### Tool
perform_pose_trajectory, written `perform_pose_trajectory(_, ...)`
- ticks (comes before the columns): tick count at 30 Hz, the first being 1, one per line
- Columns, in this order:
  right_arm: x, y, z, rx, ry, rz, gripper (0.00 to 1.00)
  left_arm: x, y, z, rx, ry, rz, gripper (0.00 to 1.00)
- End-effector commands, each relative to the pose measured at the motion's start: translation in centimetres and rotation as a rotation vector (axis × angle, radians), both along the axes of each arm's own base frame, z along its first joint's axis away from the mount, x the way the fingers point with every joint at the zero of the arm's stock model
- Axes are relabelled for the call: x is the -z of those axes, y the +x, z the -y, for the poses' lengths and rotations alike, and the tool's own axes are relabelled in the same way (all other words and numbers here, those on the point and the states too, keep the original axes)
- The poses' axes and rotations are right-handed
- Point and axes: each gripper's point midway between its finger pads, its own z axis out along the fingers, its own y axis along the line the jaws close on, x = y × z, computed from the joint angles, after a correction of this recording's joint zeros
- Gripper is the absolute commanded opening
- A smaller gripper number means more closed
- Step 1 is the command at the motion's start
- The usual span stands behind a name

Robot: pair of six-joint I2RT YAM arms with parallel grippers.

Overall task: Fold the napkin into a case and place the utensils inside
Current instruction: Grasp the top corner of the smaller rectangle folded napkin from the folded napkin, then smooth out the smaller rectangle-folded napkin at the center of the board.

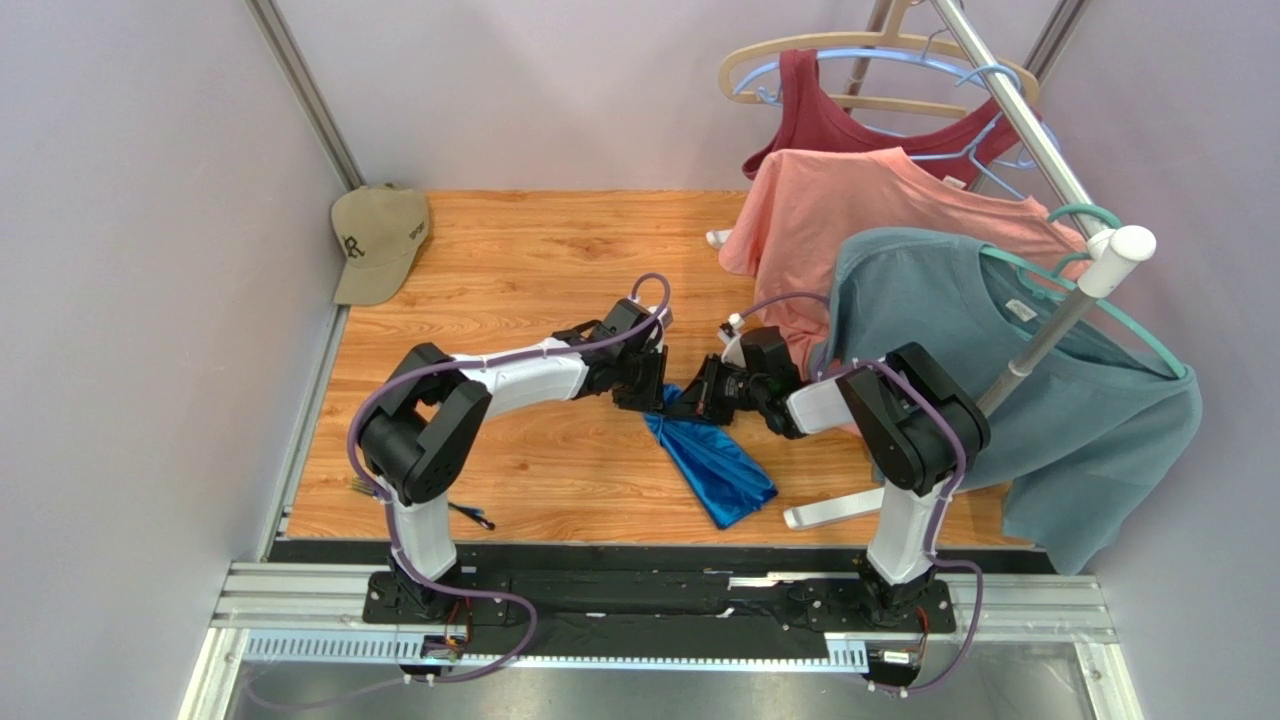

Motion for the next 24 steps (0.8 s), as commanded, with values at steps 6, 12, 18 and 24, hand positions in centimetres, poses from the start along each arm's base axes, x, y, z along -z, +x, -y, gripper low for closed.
perform_pose_trajectory(6, -0.6, -0.8, 0.0, -0.034, -0.03, 0.021, 0.0, -1.8, 0.6, 1.5, 0.016, -0.017, 0.054, 0.0)
perform_pose_trajectory(12, -3.0, -0.8, 1.4, -0.048, -0.085, 0.018, 0.0, -4.5, 2.2, 0.8, 0.024, 0.028, 0.148, 0.16)
perform_pose_trajectory(18, -4.8, -0.8, 3.1, -0.082, -0.191, 0.05, 0.02, -6.9, 2.0, 0.6, 0.034, 0.012, 0.177, 0.42)
perform_pose_trajectory(24, -4.9, -2.5, 7.5, -0.07, -0.367, 0.047, 0.06, -9.5, -0.2, -1.0, 0.007, -0.043, 0.19, 0.62)
